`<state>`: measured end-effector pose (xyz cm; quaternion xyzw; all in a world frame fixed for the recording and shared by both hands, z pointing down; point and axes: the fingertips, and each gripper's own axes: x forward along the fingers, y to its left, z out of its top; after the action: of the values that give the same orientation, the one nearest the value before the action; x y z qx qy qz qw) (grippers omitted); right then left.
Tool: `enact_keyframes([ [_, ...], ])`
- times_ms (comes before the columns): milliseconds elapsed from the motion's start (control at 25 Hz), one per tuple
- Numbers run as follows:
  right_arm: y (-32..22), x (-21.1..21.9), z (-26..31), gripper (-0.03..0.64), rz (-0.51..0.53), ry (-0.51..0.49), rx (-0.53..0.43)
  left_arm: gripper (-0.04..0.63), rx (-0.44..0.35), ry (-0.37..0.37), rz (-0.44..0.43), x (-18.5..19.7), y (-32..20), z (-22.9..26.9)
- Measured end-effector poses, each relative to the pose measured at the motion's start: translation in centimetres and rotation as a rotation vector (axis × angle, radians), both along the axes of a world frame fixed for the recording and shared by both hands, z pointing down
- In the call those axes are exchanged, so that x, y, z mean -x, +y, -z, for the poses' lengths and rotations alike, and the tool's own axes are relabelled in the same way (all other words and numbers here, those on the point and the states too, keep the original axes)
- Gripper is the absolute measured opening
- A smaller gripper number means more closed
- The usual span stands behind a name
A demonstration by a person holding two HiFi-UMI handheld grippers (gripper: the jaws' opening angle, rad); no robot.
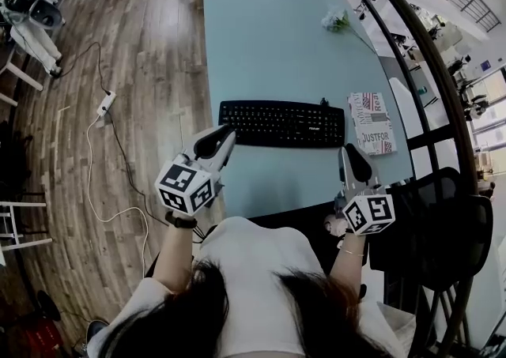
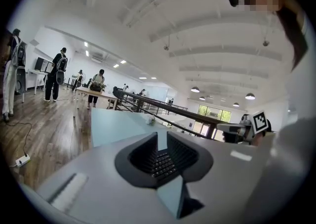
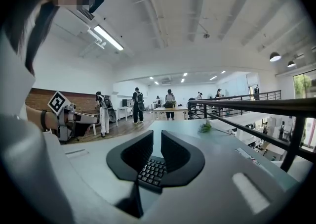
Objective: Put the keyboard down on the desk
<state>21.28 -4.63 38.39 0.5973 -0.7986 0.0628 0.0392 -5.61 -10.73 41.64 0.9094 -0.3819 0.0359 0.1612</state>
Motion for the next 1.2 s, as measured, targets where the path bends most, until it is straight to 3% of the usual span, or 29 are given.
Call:
enact_keyframes([
  [240, -0.2, -0.4, -0.3, 0.002, -0.010, -0.002, -0.007, 0.058, 0.002, -0.003, 0.001, -0.2, 0.0, -0.6],
  [1200, -0.6, -1.8, -0.9, 0.002, -0.029, -0.009, 0.002, 0.057, 0.017, -0.011, 0.017, 0.1, -1.0, -1.4],
])
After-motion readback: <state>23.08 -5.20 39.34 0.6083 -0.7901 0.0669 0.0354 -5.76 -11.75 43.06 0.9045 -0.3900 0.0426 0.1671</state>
